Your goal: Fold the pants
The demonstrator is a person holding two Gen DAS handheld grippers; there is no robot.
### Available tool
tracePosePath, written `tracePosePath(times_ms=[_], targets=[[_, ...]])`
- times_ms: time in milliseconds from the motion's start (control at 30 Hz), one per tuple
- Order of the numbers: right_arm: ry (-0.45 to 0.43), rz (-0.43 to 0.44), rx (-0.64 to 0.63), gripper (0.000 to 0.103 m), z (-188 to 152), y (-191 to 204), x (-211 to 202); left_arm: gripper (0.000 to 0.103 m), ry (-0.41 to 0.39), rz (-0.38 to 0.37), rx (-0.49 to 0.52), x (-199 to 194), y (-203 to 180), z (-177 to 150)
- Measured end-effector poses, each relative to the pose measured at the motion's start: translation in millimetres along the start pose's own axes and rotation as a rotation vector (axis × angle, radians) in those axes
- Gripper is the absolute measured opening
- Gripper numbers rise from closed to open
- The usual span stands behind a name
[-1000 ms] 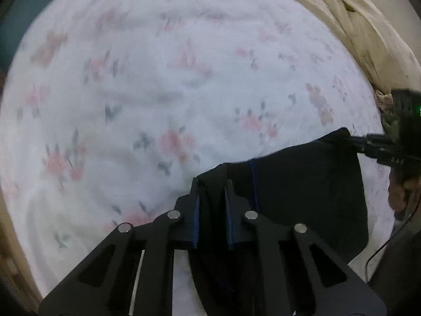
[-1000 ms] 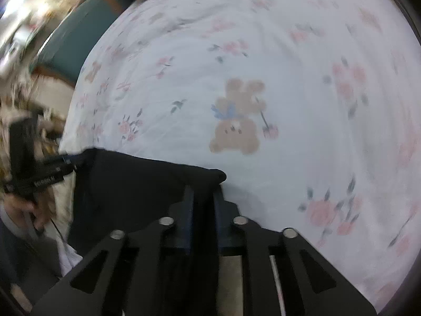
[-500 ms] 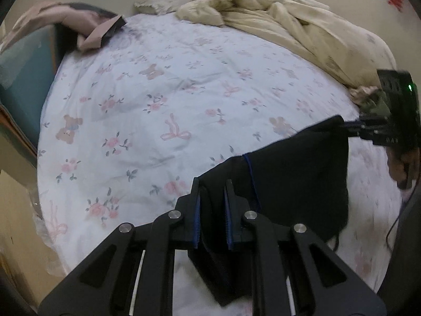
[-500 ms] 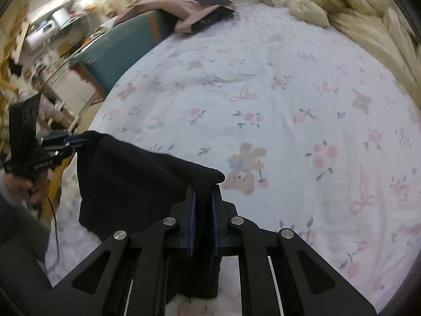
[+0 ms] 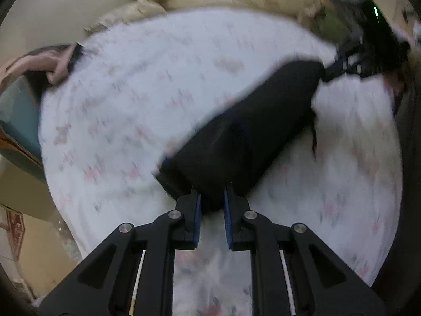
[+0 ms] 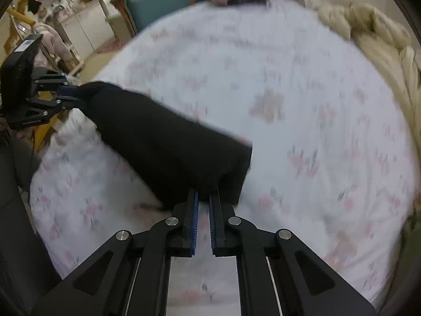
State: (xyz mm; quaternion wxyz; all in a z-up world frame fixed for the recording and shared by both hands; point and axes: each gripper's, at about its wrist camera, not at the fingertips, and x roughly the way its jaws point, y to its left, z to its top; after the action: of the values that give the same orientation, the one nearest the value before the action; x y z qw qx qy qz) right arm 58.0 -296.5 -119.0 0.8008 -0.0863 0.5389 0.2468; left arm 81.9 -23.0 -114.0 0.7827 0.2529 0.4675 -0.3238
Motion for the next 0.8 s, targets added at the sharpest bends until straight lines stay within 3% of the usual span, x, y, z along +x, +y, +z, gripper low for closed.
tracePosePath(times_ms=[100,167,267,333,433,500,567,633,700,767,800], targets=[[0.134,-0.052,-0.022,0.006,-14.6,9.1,25.0,0.019,0.105,0.039,0.04,20.8,-15.5,-11.9],[0.18,-0.072,-0.045,0.006,-18.7,12.1,26.8,0.019,0.118,0.049,0.061,18.8,-18.4,-12.6],[0.098,-0.079,0.02,0.006,-9.8,3.0,1.1,0.02,0.112,-0.018,-0.047,1.8,-0.4,-9.0],[-0.015,-0.045,0.115,0.006,-0.9,-8.1,-25.3,0.02,0.074,-0.087,-0.177,-16.3,20.0,-4.8],[-0.161,0.006,0.196,0.007,12.9,-11.7,-48.9,0.025,-0.088,-0.178,-0.379,-42.7,47.1,3.1],[-0.208,0.022,0.203,0.007,28.2,-8.4,-48.5,0.028,-0.168,-0.19,-0.495,-41.8,57.8,11.1],[-0.219,0.037,0.218,0.007,39.7,-7.0,-40.3,0.028,-0.148,-0.144,-0.551,-25.9,60.7,20.6],[-0.174,0.09,0.236,0.007,52.6,-7.9,-19.3,0.028,-0.096,-0.148,-0.592,0.6,58.5,26.7],[-0.1,0.087,0.226,0.007,51.2,-5.5,2.4,0.028,-0.01,-0.156,-0.596,28.1,47.2,23.8],[0.047,0.018,0.159,0.003,42.7,2.2,33.2,0.028,0.065,-0.106,-0.579,46.6,37.3,16.5],[0.137,-0.042,0.119,0.002,33.1,5.8,50.9,0.033,0.089,-0.076,-0.558,53.8,33.2,11.8]])
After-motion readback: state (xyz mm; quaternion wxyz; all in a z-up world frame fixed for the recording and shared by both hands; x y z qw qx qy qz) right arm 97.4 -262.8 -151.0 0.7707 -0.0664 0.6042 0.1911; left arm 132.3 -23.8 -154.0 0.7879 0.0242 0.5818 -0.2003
